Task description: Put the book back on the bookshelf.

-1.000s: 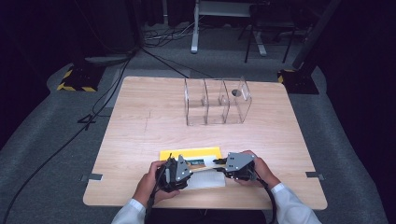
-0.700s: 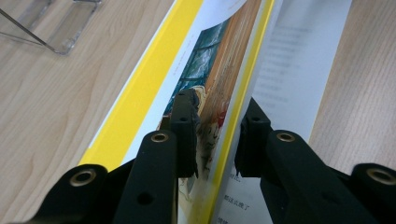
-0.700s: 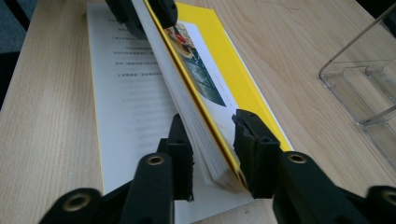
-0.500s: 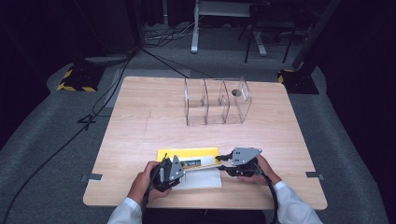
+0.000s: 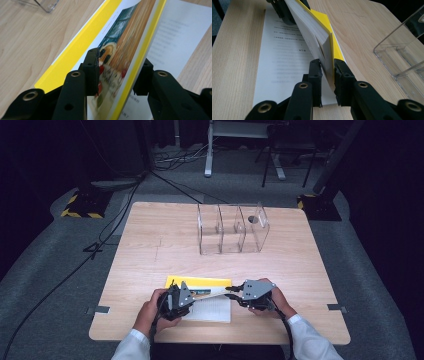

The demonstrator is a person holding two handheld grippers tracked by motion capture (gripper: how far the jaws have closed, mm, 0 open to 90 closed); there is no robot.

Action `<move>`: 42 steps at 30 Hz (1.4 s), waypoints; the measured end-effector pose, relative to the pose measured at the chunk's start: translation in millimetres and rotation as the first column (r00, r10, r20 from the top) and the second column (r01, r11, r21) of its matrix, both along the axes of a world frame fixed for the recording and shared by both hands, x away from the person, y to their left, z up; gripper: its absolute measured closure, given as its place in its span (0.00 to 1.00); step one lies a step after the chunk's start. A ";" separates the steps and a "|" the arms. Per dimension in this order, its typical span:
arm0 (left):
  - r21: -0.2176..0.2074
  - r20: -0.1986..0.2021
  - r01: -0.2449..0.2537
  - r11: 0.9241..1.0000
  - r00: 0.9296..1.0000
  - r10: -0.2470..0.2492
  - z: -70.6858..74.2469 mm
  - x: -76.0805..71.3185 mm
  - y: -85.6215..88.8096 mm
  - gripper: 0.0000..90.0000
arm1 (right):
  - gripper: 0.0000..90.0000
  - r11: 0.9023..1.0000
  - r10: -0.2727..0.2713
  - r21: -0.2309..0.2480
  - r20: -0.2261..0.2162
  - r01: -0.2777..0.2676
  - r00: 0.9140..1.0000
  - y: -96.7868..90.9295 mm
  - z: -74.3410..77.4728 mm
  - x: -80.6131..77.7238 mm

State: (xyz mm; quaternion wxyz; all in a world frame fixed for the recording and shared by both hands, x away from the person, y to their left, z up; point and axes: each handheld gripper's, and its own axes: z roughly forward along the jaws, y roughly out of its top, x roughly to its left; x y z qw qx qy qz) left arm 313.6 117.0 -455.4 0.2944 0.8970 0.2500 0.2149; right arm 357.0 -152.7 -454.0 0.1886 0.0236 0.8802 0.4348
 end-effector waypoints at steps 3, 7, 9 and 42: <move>-0.002 0.006 0.003 1.000 1.000 -0.003 5.1 -1.9 -14.2 0.64 | 0.86 1.000 0.000 -0.012 0.005 0.000 1.000 2.8 1.9 -3.2; 0.006 0.019 -0.024 1.000 1.000 0.024 5.3 -0.6 -31.7 0.51 | 0.86 1.000 -0.009 -0.019 0.008 0.009 1.000 5.2 4.9 -5.5; 0.007 0.020 -0.039 0.999 0.999 0.039 5.2 0.2 -36.3 0.46 | 0.86 1.000 -0.014 -0.022 0.006 0.014 1.000 5.7 5.5 -5.9; -0.106 0.120 -0.015 0.994 0.992 0.028 20.5 -7.9 -7.0 0.91 | 0.43 0.971 -0.233 -0.094 -0.176 0.219 0.956 -14.9 -37.0 41.8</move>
